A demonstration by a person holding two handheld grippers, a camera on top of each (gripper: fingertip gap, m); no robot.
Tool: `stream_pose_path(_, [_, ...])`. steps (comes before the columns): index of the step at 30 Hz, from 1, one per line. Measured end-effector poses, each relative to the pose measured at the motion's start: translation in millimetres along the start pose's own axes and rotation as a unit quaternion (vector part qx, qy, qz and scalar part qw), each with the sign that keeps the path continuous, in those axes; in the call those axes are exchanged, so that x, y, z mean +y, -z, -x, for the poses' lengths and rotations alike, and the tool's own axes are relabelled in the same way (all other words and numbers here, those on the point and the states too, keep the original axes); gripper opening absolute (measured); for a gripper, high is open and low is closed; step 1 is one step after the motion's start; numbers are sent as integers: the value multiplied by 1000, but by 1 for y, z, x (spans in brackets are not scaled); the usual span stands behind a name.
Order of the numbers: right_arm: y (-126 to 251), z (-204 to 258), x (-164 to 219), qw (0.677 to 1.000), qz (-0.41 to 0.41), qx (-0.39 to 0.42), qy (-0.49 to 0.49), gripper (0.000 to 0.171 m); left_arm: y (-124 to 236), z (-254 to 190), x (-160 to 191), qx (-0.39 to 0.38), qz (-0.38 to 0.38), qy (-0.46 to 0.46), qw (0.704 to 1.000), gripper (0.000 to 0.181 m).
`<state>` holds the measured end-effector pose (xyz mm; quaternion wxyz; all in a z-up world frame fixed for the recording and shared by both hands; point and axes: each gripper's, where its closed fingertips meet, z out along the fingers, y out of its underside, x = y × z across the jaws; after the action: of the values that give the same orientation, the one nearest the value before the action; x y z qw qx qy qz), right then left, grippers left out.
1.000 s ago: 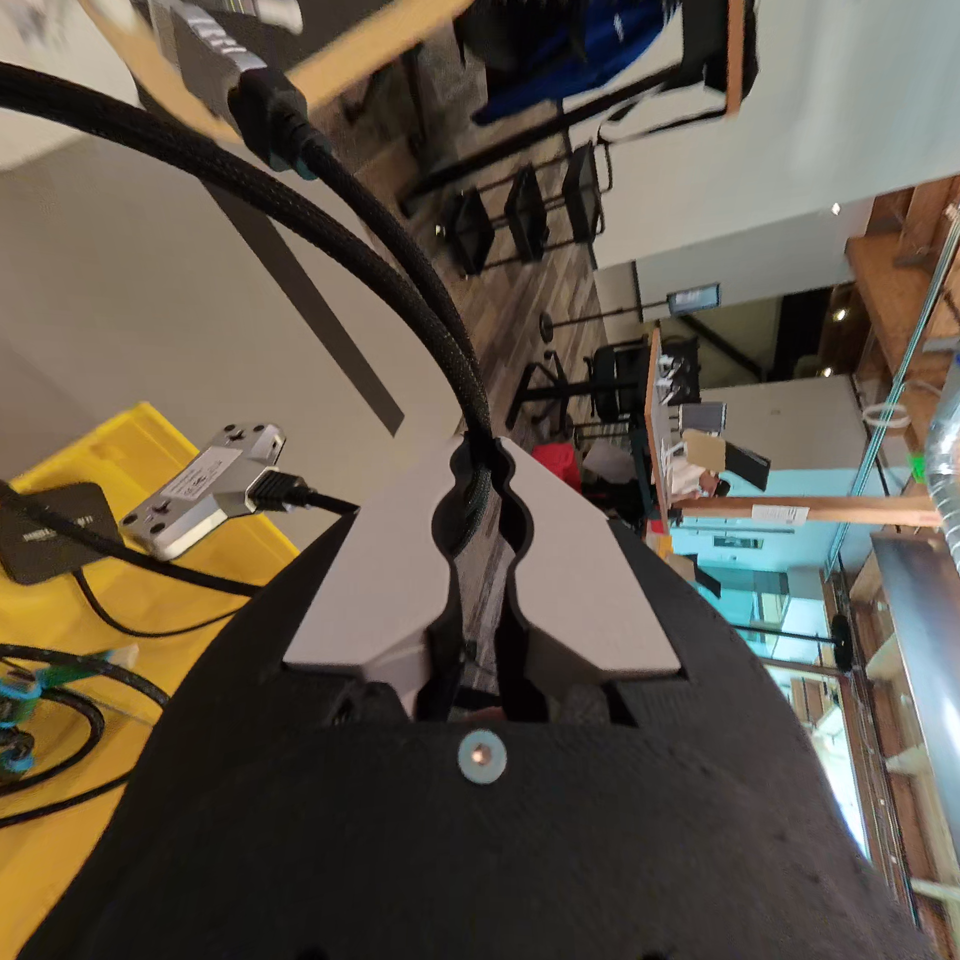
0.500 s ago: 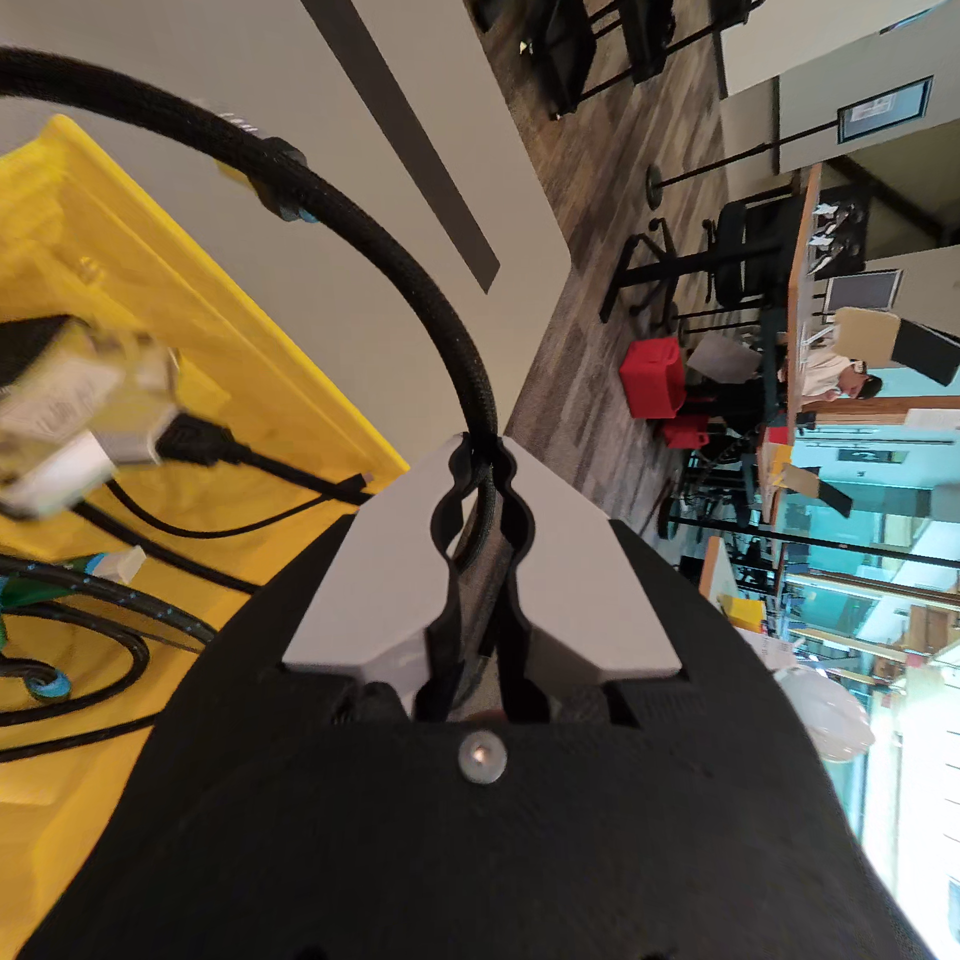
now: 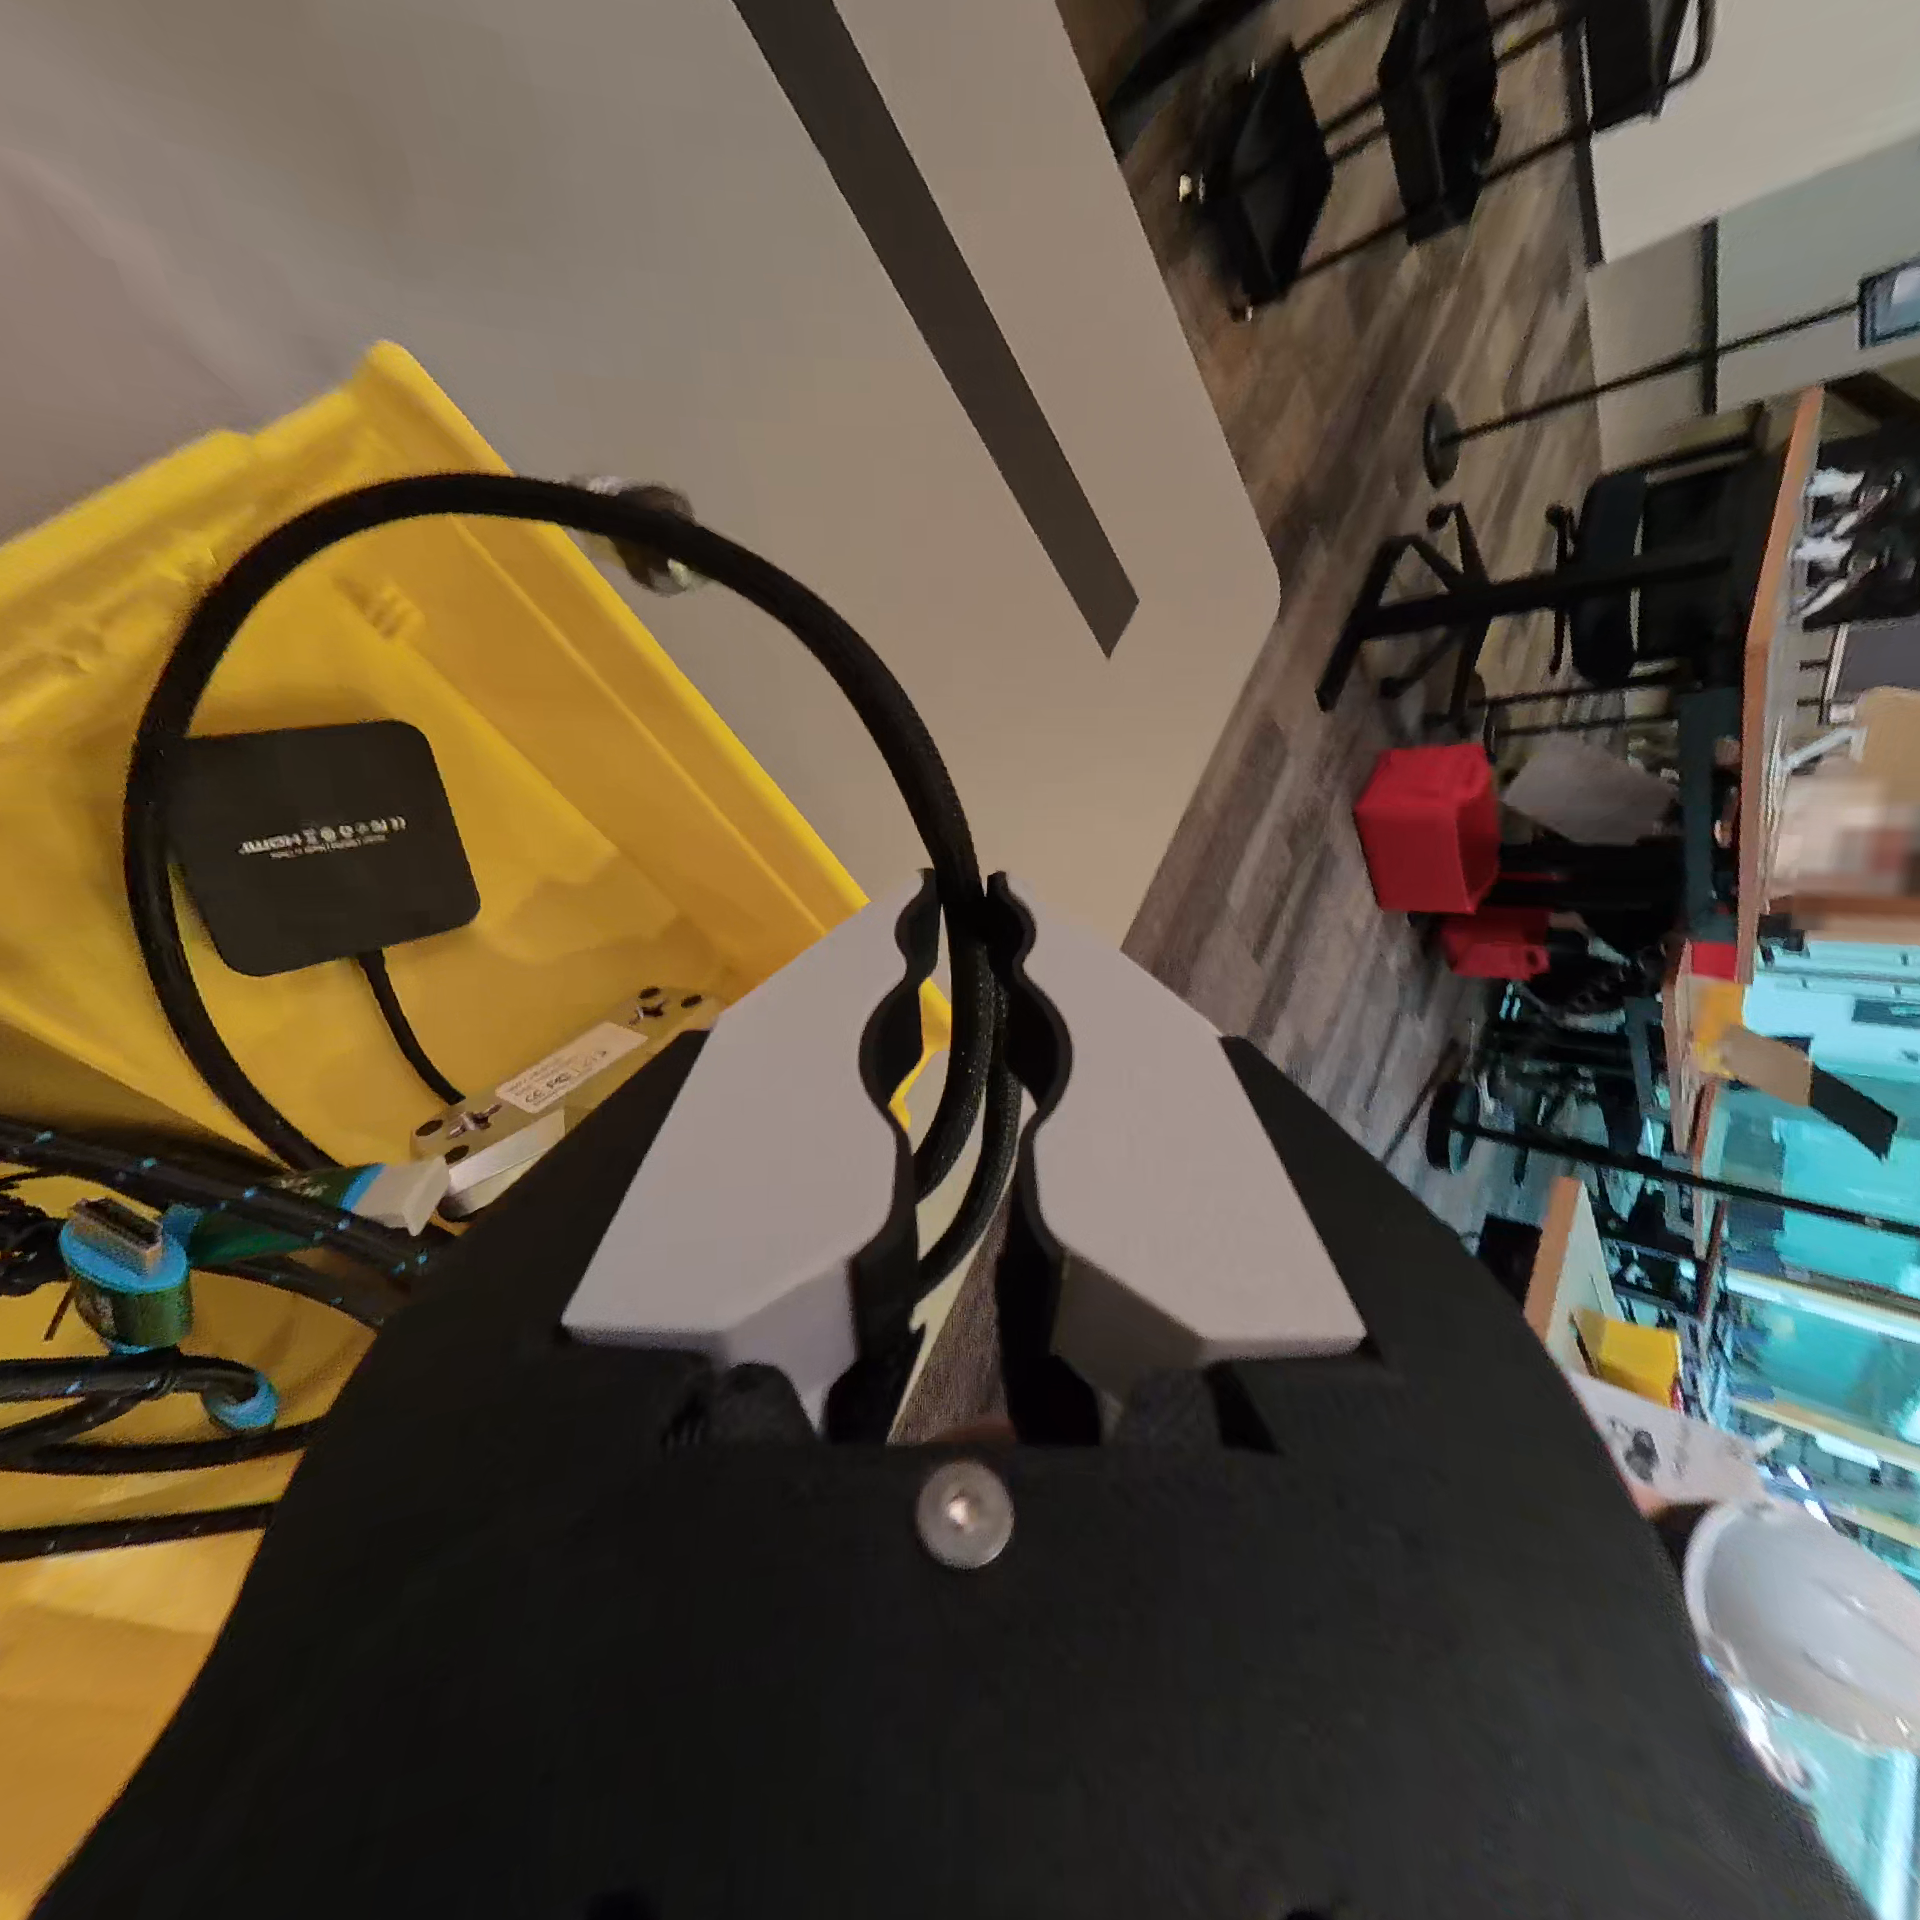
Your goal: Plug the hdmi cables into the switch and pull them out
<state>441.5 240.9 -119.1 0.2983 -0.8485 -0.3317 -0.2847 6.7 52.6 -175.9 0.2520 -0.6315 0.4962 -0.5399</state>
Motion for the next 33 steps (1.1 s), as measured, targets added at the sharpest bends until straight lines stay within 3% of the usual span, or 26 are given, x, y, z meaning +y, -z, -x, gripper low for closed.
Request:
stream_pose_path(6, [19, -1, -11, 993, -109, -27, -42, 6, 1, -1, 1, -6, 6, -10, 1000, 43])
stream_pose_path(14, [41, -5, 12, 972, -194, -69, -115, 6, 1, -1, -1, -5, -1, -11, 1000, 43])
stream_pose_path(24, [46, 5, 31, 978, -172, -94, -67, 5, -6, -3, 2, -2, 7, -11, 1000, 43])
stream_pose_path(33, [22, 11, 35, 992, -35, -113, 35, 7, -7, -5, 2, 0, 9, -14, 1000, 43])
